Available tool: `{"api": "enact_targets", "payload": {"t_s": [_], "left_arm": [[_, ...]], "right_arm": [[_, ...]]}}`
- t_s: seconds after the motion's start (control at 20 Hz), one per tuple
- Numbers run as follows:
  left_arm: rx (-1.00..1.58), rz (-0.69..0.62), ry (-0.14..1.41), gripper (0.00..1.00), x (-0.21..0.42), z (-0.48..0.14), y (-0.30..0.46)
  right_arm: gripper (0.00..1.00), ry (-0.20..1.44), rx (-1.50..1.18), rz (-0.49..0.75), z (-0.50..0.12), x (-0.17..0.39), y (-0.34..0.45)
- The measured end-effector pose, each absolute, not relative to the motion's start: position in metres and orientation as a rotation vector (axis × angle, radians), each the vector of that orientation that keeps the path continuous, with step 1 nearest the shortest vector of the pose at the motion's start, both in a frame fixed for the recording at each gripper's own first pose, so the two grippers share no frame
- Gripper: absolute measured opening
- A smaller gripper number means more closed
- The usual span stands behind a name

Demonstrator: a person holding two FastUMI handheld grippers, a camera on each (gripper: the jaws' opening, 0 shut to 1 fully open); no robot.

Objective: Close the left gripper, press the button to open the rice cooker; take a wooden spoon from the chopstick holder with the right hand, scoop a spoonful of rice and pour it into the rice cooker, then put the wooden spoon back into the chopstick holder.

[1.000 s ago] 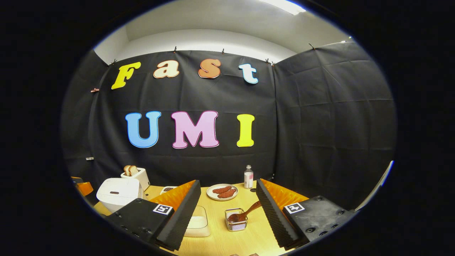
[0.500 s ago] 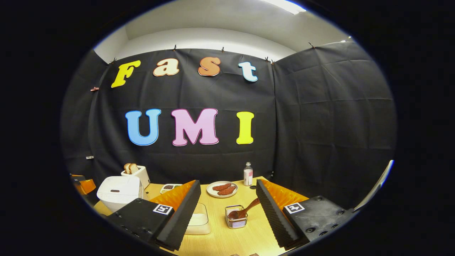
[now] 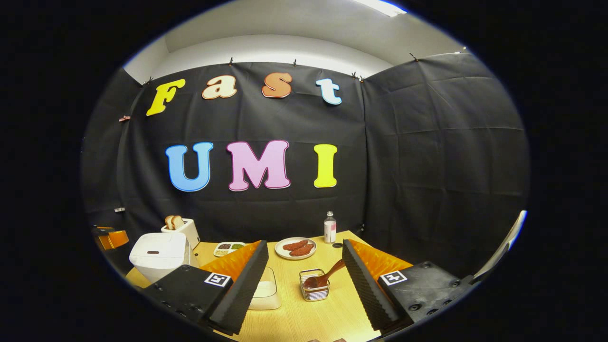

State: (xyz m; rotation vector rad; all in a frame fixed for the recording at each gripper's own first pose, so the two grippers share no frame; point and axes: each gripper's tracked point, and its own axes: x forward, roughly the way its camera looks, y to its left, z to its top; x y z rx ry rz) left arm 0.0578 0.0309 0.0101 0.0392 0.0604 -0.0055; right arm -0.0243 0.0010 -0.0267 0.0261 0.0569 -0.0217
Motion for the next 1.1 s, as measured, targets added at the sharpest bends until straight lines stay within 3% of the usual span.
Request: {"api": "enact_targets", "payload": {"t_s": [0.4, 0.55, 0.65, 0.7, 0.8, 1.1], "left_arm": [[0.040, 0.005, 0.167, 0.45, 0.122, 0.005, 0.059], [0.037, -0.008, 0.230, 0.39, 0.144, -0.010, 0.065], [0.016, -0.038, 0.276, 0.28, 0.159, -0.025, 0.064], [0.006, -0.034, 0.299, 0.17, 0.164, -0.034, 0.067], [0.000, 0.002, 0.340, 0.09, 0.178, -0.048, 0.079], [-0.038, -0.032, 0.398, 0.06, 0.186, -0.068, 0.070]], "right_arm": [[0.98, 0.130, 0.018, -0.085, -0.052, -0.045, -0.025], [0.98, 0.158, 0.001, -0.104, -0.057, -0.050, -0.032], [0.98, 0.177, -0.013, -0.120, -0.061, -0.053, -0.040], [0.98, 0.194, -0.007, -0.120, -0.066, -0.054, -0.042], [0.98, 0.228, 0.007, -0.133, -0.073, -0.057, -0.046], [0.98, 0.255, 0.003, -0.161, -0.079, -0.059, -0.060]]}}
